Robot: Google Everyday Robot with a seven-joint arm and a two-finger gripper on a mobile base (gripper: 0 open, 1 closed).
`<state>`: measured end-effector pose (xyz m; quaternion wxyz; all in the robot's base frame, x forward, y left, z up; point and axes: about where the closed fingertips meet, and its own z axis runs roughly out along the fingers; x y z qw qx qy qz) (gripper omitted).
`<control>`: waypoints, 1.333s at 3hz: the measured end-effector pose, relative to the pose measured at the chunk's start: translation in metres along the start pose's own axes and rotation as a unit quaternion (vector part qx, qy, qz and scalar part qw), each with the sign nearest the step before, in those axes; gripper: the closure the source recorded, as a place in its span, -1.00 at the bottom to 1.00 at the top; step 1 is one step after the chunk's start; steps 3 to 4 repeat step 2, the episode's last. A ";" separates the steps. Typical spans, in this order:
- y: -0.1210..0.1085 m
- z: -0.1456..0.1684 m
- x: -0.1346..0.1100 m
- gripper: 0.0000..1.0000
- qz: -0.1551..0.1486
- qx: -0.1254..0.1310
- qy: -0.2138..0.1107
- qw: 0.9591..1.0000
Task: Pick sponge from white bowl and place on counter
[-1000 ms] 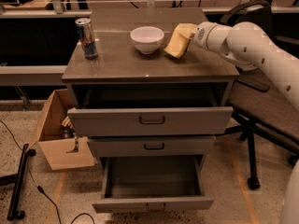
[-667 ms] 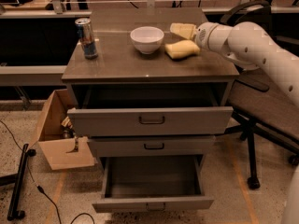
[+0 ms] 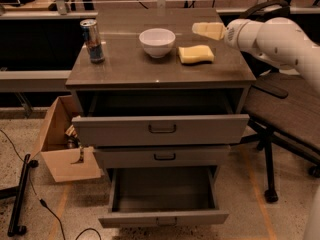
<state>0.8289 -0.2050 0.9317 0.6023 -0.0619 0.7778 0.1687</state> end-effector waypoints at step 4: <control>-0.058 -0.033 -0.012 -1.00 -0.039 0.078 -0.002 0.996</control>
Offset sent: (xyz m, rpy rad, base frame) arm -0.0065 -0.0446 0.0089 -0.0844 -0.0158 -0.0960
